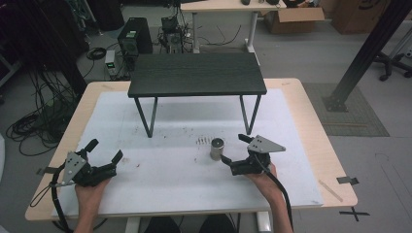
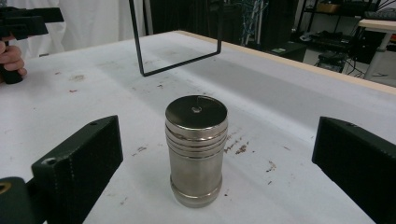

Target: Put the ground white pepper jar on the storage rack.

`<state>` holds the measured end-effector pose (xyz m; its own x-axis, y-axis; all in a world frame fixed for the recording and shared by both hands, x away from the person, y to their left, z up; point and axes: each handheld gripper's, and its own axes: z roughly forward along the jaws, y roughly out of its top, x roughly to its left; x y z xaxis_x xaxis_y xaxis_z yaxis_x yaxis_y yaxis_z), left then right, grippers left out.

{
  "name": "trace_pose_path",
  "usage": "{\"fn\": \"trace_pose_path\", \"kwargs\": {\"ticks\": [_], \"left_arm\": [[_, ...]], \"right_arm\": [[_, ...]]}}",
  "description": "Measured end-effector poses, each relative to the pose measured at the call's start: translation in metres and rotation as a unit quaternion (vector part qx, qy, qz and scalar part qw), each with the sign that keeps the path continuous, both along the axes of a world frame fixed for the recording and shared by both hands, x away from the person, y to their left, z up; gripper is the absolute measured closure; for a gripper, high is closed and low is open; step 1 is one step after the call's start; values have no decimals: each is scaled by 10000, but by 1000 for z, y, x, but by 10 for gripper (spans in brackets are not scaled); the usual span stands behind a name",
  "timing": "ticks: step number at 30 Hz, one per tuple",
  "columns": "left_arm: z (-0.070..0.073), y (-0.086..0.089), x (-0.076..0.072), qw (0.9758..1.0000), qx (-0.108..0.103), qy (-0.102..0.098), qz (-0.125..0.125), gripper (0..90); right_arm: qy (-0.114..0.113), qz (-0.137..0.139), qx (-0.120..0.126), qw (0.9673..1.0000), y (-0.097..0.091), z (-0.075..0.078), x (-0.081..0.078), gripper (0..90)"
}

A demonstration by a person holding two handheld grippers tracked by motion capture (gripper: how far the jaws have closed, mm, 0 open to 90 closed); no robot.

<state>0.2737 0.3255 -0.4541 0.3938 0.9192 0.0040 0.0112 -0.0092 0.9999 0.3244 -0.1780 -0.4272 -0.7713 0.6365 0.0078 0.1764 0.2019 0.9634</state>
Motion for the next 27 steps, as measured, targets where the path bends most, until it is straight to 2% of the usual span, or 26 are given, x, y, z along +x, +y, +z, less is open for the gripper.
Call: {"fn": "trace_pose_path", "kwargs": {"ticks": [11,27], "left_arm": [[0,0,0,10000,-5,-10,-1,21],[0,0,0,10000,-5,-14,-4,21]], "right_arm": [[155,11,67,9999,4,-5,4,58],[287,71,-185,9994,26,-14,14,91]]}}
